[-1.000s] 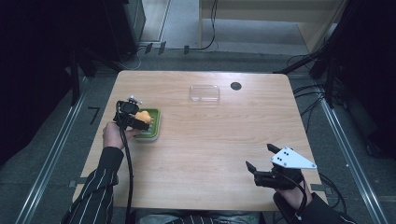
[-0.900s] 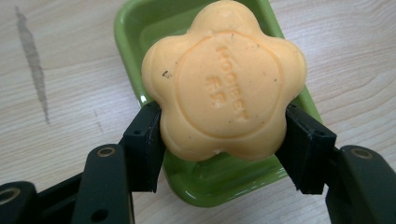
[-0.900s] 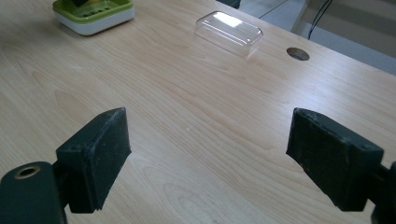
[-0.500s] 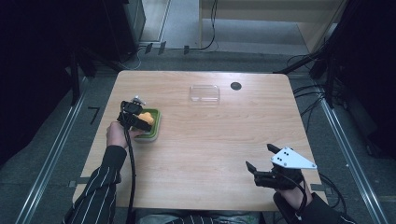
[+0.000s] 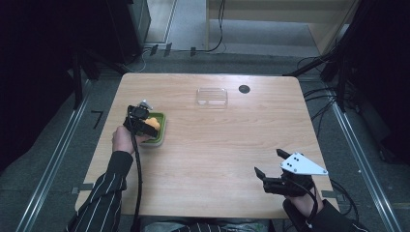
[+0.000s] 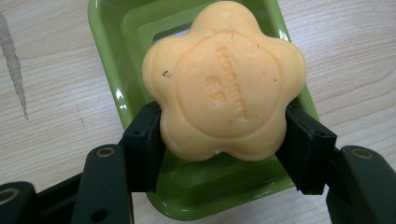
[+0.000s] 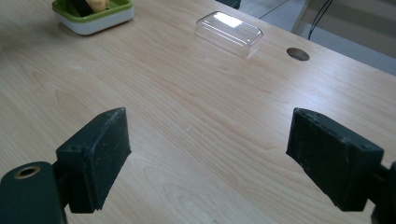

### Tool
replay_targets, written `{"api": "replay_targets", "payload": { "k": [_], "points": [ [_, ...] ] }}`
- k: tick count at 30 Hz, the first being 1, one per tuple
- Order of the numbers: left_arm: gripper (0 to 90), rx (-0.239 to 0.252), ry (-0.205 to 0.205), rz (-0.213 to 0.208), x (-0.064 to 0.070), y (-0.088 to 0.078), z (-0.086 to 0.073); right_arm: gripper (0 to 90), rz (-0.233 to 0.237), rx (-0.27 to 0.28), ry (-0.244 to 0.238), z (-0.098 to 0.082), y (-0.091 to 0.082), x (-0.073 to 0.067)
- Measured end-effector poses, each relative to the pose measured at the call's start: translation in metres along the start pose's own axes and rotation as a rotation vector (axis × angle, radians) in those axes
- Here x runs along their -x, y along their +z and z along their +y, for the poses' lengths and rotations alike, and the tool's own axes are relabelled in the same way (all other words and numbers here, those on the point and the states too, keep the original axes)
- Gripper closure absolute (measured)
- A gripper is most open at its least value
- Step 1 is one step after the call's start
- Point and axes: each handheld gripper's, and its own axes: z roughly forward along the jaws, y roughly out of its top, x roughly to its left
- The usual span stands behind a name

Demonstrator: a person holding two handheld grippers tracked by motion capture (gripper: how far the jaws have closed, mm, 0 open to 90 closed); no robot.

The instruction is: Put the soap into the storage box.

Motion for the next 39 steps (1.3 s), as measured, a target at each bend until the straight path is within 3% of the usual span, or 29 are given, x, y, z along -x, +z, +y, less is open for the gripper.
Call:
{"api": "replay_targets", "payload": {
  "k": [7, 16, 31, 39],
  "points": [
    [38.9, -0.021, -0.008, 0.008, 0.002, 0.003, 0.000, 13.6, 0.001, 0.001, 0.000, 0.000, 0.000, 0.000],
    [38.1, -0.011, -0.014, 0.005, 0.002, 0.002, 0.000, 13.6, 0.001, 0.001, 0.000, 0.000, 0.000, 0.000],
    [16.1, -0.019, -0.006, 0.016, 0.005, -0.009, 0.000, 13.6, 0.002, 0.003, 0.000, 0.000, -0.001, 0.000],
    [13.7, -0.021, -0.020, 0.002, 0.005, -0.018, -0.007, 13.6, 0.001, 0.003, -0.001, 0.000, -0.001, 0.000]
  ]
}}
